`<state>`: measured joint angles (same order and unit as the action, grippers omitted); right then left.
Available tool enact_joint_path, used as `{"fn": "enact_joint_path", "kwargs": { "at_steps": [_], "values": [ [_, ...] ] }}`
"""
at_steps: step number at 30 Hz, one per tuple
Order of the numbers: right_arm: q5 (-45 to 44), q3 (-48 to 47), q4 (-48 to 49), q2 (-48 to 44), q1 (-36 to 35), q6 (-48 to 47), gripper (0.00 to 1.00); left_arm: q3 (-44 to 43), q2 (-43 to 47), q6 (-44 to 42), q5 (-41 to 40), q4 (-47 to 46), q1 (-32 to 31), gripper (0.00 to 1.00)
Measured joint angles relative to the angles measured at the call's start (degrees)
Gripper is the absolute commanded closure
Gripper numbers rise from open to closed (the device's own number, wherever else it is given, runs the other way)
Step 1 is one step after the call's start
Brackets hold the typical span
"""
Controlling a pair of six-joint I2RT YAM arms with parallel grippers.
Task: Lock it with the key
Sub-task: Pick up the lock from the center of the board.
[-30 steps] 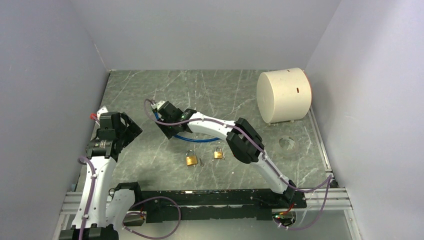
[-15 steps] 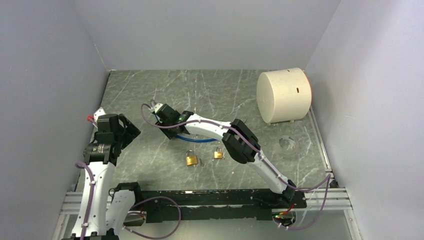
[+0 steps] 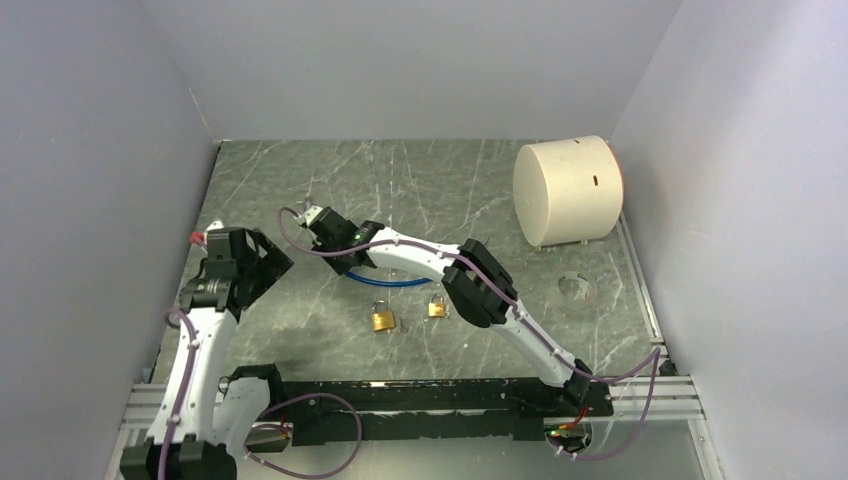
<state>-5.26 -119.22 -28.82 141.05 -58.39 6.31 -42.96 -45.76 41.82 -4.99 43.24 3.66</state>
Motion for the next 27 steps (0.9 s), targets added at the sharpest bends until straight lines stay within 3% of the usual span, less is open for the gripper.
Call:
{"fn": "enact_joint_path", "kwargs": {
  "at_steps": [13,21,27],
  "values": [
    [2.54,7.45,3.19,-7.8,0.07,-2.78,1.0,2.01,-12.83,2.73,13.51,-11.45,5.95,0.06],
    [4.83,13.84,7.39,-16.48,0.07,-2.64,1.0,4.02,-22.8,4.63,22.38,-25.24,7.41,0.07],
    [7.41,16.09,9.18,-17.55,0.07,-2.03,1.0,4.15,-33.66,8.81,29.24,-37.42,7.41,0.12]
  ]
}}
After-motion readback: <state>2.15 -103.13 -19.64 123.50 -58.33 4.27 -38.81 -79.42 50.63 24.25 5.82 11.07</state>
